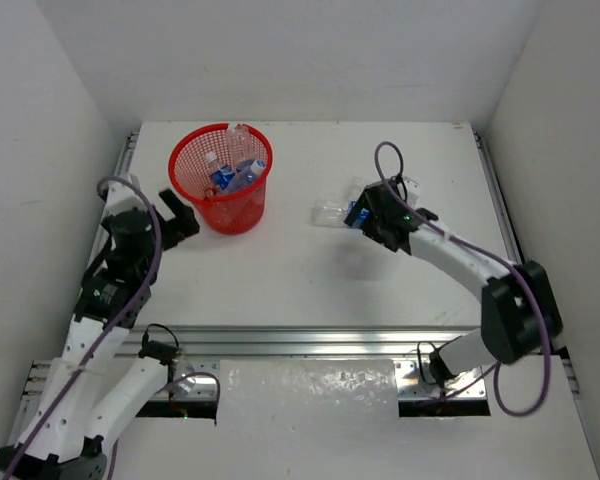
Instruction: Put the plastic bottles in the bin
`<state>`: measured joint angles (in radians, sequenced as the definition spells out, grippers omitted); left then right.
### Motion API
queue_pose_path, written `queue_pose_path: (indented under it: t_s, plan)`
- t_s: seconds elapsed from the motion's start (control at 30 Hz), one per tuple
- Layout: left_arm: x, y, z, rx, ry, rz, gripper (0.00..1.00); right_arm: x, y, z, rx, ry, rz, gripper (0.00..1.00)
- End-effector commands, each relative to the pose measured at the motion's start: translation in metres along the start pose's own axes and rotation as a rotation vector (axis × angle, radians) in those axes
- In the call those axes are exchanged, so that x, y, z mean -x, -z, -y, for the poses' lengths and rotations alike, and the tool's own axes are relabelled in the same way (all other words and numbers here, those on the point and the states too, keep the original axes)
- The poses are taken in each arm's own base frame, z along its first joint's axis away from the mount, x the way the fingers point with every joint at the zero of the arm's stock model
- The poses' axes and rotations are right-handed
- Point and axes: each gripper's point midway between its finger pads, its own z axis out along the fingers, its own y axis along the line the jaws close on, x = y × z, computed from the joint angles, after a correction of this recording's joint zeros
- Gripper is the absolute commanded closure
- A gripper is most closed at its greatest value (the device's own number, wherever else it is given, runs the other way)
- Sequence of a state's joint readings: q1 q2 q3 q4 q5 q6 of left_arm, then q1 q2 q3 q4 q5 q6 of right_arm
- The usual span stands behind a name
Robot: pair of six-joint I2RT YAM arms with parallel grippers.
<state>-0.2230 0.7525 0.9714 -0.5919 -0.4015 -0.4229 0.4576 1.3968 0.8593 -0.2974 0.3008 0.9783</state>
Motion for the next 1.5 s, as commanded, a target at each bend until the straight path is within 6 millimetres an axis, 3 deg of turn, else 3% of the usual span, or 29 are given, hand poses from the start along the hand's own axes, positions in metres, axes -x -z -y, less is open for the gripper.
queue_pose_path:
  t_s: [0.0, 0.03, 0.07, 0.1, 0.23, 0.27, 0.53, 0.67, 0.7, 0.73, 0.77, 0.8, 0.83, 0.87, 0.9, 0.93, 0.97, 1.07, 1.1, 1.13, 1.17, 1.2, 1.23, 1.27, 1.3, 1.33, 1.4, 1.47]
  plan:
    - [-0.044, -0.008, -0.001, -0.081, -0.017, -0.052, 0.02, 0.028, -0.021, -0.002, -0.204, -0.262, 0.06, 0.01]
    - [-0.046, -0.006, 0.001, -0.096, -0.015, -0.054, 0.02, 0.049, -0.022, -0.02, -0.2, -0.303, 0.091, 0.01]
    - [-0.041, -0.002, 0.001, -0.1, -0.007, -0.046, 0.02, 0.038, -0.035, -0.012, -0.278, -0.34, 0.064, 0.01]
    - [-0.039, -0.001, 0.003, -0.109, 0.001, -0.035, 0.02, 0.05, -0.037, -0.027, -0.267, -0.378, 0.077, 0.01]
    - [-0.047, -0.001, 0.011, -0.159, -0.008, -0.06, 0.04, 0.05, -0.058, -0.034, -0.344, -0.494, 0.07, 0.01]
    - [-0.05, -0.003, 0.012, -0.162, -0.015, -0.072, 0.04, 0.043, -0.059, -0.029, -0.393, -0.493, 0.048, 0.01]
    - [-0.049, 0.001, 0.017, -0.193, -0.024, -0.067, 0.04, 0.009, -0.107, -0.04, -0.5, -0.511, -0.106, 0.01]
    - [-0.048, 0.002, 0.018, -0.204, -0.028, -0.065, 0.04, -0.017, -0.103, -0.032, -0.522, -0.55, -0.155, 0.04]
    - [-0.049, 0.002, 0.019, -0.207, -0.028, -0.067, 0.04, -0.038, -0.098, -0.015, -0.575, -0.579, -0.182, 0.09]
    - [-0.049, 0.003, 0.019, -0.209, -0.029, -0.066, 0.04, -0.035, -0.088, -0.024, -0.516, -0.615, -0.17, 0.16]
    - [-0.048, 0.003, 0.019, -0.212, -0.028, -0.064, 0.04, -0.063, -0.08, 0.003, -0.568, -0.613, -0.192, 0.24]
    - [-0.048, 0.004, 0.02, -0.217, -0.028, -0.065, 0.04, -0.071, -0.073, 0.008, -0.562, -0.662, -0.179, 0.46]
    - [-0.049, 0.004, 0.021, -0.223, -0.028, -0.066, 0.04, -0.062, -0.062, -0.014, -0.429, -0.7, -0.149, 0.6]
    - [-0.049, 0.004, 0.023, -0.235, -0.027, -0.069, 0.04, -0.085, -0.054, 0.01, -0.459, -0.691, -0.154, 0.74]
    - [-0.053, 0.006, 0.03, -0.277, -0.028, -0.09, 0.04, -0.087, -0.048, 0.009, -0.425, -0.699, -0.132, 0.85]
    - [-0.058, 0.008, 0.036, -0.314, -0.036, -0.111, 0.04, -0.082, -0.035, -0.014, -0.304, -0.698, -0.123, 0.87]
    - [-0.064, 0.017, 0.057, -0.441, -0.039, -0.148, 0.04, -0.09, -0.029, -0.009, -0.284, -0.642, -0.127, 0.87]
    - [-0.088, 0.027, 0.082, -0.609, -0.022, -0.255, 0.04, -0.087, -0.003, -0.045, -0.062, -0.475, -0.125, 0.89]
    - [-0.1, 0.044, 0.1, -0.754, -0.014, -0.335, 0.04, -0.089, 0.003, -0.053, 0.031, -0.287, -0.13, 0.91]
    - [-0.114, 0.053, 0.108, -0.817, 0.026, -0.399, 0.04, -0.083, 0.018, -0.098, 0.281, -0.212, -0.158, 0.91]
    - [-0.106, 0.063, 0.123, -0.922, 0.043, -0.372, 0.04, -0.09, 0.036, -0.108, 0.465, -0.095, -0.164, 0.92]
    - [-0.109, 0.079, 0.134, -1.027, 0.056, -0.404, 0.03, -0.066, 0.071, -0.151, 0.81, 0.117, 0.009, 0.92]
    - [-0.112, 0.091, 0.146, -1.094, 0.068, -0.416, 0.02, -0.083, 0.107, -0.161, 1.042, 0.245, -0.02, 0.94]
    - [-0.114, 0.096, 0.151, -1.107, 0.064, -0.428, 0.01, -0.097, 0.128, -0.149, 1.166, 0.306, -0.007, 0.99]
    - [-0.114, 0.095, 0.158, -1.092, 0.057, -0.422, 0.01, -0.092, 0.154, -0.155, 1.301, 0.369, 0.065, 1.0]
    - [-0.122, 0.108, 0.168, -1.136, 0.031, -0.447, 0.01, -0.108, 0.179, -0.153, 1.437, 0.469, 0.01, 1.0]
    - [-0.131, 0.118, 0.182, -1.192, 0.028, -0.475, 0.0, -0.122, 0.214, -0.149, 1.604, 0.582, -0.059, 1.0]
    - [-0.135, 0.12, 0.191, -1.219, 0.031, -0.484, 0.0, -0.125, 0.235, -0.148, 1.699, 0.596, -0.091, 1.0]
